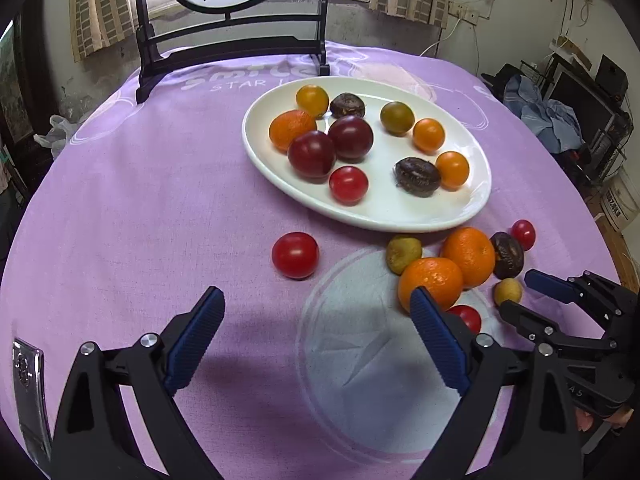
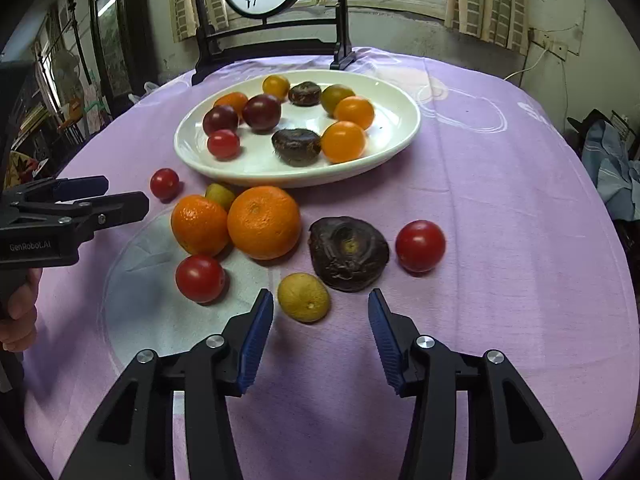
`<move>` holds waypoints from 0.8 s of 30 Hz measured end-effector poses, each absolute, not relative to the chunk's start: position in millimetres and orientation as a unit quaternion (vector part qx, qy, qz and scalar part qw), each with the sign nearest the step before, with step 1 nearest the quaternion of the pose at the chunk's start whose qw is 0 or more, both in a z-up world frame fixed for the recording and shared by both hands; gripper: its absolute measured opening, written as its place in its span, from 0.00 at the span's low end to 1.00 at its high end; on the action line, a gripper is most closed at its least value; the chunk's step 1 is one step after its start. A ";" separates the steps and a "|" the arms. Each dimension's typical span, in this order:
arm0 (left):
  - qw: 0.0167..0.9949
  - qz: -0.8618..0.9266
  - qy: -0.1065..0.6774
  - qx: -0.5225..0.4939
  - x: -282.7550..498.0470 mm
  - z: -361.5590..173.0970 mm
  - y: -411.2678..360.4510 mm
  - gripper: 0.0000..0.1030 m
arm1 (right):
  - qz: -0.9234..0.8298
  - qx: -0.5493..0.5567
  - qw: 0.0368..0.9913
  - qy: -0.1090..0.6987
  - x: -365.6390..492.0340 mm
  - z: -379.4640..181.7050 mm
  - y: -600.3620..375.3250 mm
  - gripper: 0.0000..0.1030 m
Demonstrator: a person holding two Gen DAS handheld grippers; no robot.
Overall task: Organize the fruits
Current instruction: 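Grasp a yellow-green fruit with the right tool while the left tool grasps a red tomato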
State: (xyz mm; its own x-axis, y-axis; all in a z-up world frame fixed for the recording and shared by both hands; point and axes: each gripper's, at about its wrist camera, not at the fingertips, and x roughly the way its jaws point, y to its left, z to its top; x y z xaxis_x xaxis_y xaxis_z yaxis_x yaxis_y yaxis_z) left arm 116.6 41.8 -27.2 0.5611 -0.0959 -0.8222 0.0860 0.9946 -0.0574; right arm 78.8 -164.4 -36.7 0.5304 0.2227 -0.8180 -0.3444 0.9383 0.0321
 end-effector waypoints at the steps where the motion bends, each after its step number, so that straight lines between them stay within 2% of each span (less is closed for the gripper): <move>1: 0.882 -0.051 0.469 -0.006 117.4 -28.9 42.6 0.89 | 0.162 -0.069 0.871 0.458 79.8 -38.2 -162.6 0.48; 5: 0.881 -0.051 0.470 -0.004 118.9 -30.4 44.5 0.89 | 0.151 -0.074 0.870 0.464 84.9 -42.7 -157.0 0.40; 7: 0.878 -0.056 0.475 0.002 119.9 -32.5 44.6 0.89 | 0.152 -0.073 0.871 0.461 85.2 -41.8 -157.6 0.26; 14: 0.875 -0.031 0.483 0.030 132.2 -37.9 56.6 0.88 | 0.174 -0.029 0.869 0.461 83.0 -38.9 -170.2 0.26; 22: 0.864 -0.039 0.500 0.044 156.8 -53.2 45.2 0.67 | 0.198 -0.019 0.867 0.458 76.8 -36.8 -170.7 0.26; 24: 0.862 -0.044 0.503 0.039 160.0 -58.0 43.7 0.56 | 0.202 -0.019 0.866 0.457 76.0 -36.7 -169.7 0.26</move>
